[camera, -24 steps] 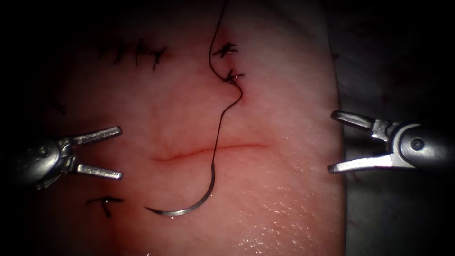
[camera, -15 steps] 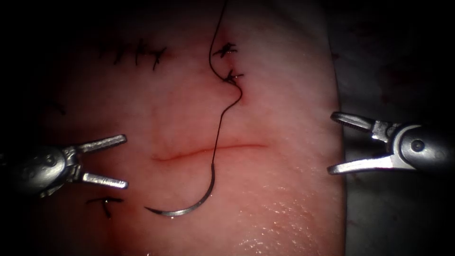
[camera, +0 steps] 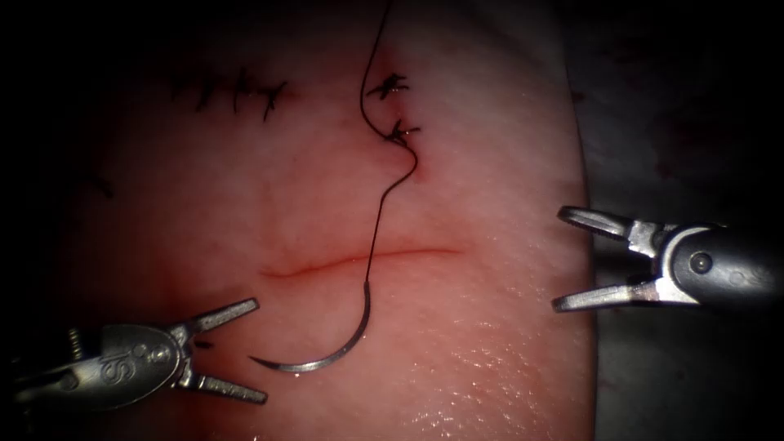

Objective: Wound Closure
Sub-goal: Pick up the needle with the left needle driver.

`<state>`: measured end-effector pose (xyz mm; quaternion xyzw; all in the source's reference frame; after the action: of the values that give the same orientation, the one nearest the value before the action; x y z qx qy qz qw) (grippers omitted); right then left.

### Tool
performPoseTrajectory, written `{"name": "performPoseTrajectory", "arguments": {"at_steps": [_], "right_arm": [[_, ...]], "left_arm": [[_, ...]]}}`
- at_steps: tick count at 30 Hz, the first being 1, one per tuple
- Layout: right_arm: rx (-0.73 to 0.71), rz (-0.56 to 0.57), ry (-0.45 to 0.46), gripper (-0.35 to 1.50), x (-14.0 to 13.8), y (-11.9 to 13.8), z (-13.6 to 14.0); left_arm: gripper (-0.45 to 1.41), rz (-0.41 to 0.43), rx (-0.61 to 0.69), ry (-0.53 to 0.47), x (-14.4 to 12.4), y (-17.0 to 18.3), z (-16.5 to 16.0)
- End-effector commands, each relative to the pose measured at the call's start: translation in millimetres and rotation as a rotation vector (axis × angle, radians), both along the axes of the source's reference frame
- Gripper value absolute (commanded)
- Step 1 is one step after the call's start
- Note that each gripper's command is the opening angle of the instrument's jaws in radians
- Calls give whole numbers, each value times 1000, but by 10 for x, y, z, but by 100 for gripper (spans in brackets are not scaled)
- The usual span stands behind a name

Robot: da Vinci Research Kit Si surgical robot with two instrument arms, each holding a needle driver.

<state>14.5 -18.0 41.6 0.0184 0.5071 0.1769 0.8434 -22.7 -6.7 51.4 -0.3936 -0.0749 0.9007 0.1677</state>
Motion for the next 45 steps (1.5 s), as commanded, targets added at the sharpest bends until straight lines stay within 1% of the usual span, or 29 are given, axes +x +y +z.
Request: {"name": "performPoseTrajectory", "arguments": {"at_steps": [1, 4, 7, 13, 15, 17, 21, 26, 29, 31, 33, 34, 35, 37, 38, 39, 40, 41, 43, 44, 45], "right_arm": [[-2, 0, 4, 108, 9, 2, 5], [-2, 1, 3, 108, 10, 2, 5], [-3, 3, 1, 113, 12, 1, 5], [-3, 2, -2, 116, 14, 0, 5], [-4, 3, -2, 118, 15, 0, 6], [-3, 1, -3, 118, 15, 0, 6], [-3, 1, -4, 118, 15, -1, 6], [-3, 3, -5, 119, 17, -1, 6], [-4, 4, -6, 121, 19, -1, 6], [-2, 0, -9, 123, 20, -2, 6], [-4, 3, -11, 128, 23, -4, 6], [-3, 1, -12, 128, 24, -4, 6], [-9, -1, -13, 128, 26, -5, 6], [35, 28, -7, 128, 29, -7, 6], [114, 75, 7, 126, 31, -9, 6], [342, 207, 46, 104, 34, -16, 7], [455, 274, 67, 88, 35, -20, 7], [496, 300, 75, 79, 37, -24, 8], [504, 309, 76, 79, 39, -26, 9], [529, 325, 80, 79, 41, -25, 9], [550, 338, 84, 79, 42, -25, 10]], "left_arm": [[51, 1, -1, -1, -5, 1, 6], [56, 20, 15, 38, -11, -5, 16], [54, 28, 32, 68, -18, -9, 32], [54, 79, 82, 86, -25, -16, 62], [39, 86, 91, 83, -28, -12, 77], [32, 94, 97, 90, -27, -13, 84], [27, 113, 111, 107, -24, -16, 94], [10, 127, 138, 118, -25, -22, 98], [10, 127, 144, 126, -25, -23, 99], [7, 129, 156, 135, -24, -25, 101], [-7, 147, 189, 152, -21, -29, 107], [-20, 147, 202, 159, -20, -29, 108], [-42, 146, 208, 164, -18, -29, 109], [-45, 143, 216, 166, -16, -26, 108], [-45, 143, 223, 164, -15, -22, 106], [-45, 127, 219, 166, -15, -15, 101], [-45, 113, 214, 163, -15, -12, 98], [-45, 94, 206, 158, -15, -9, 93], [-45, 58, 193, 142, -15, -5, 84], [-45, 30, 191, 130, -16, -3, 78], [-45, 25, 174, 122, -17, 0, 74]]}}
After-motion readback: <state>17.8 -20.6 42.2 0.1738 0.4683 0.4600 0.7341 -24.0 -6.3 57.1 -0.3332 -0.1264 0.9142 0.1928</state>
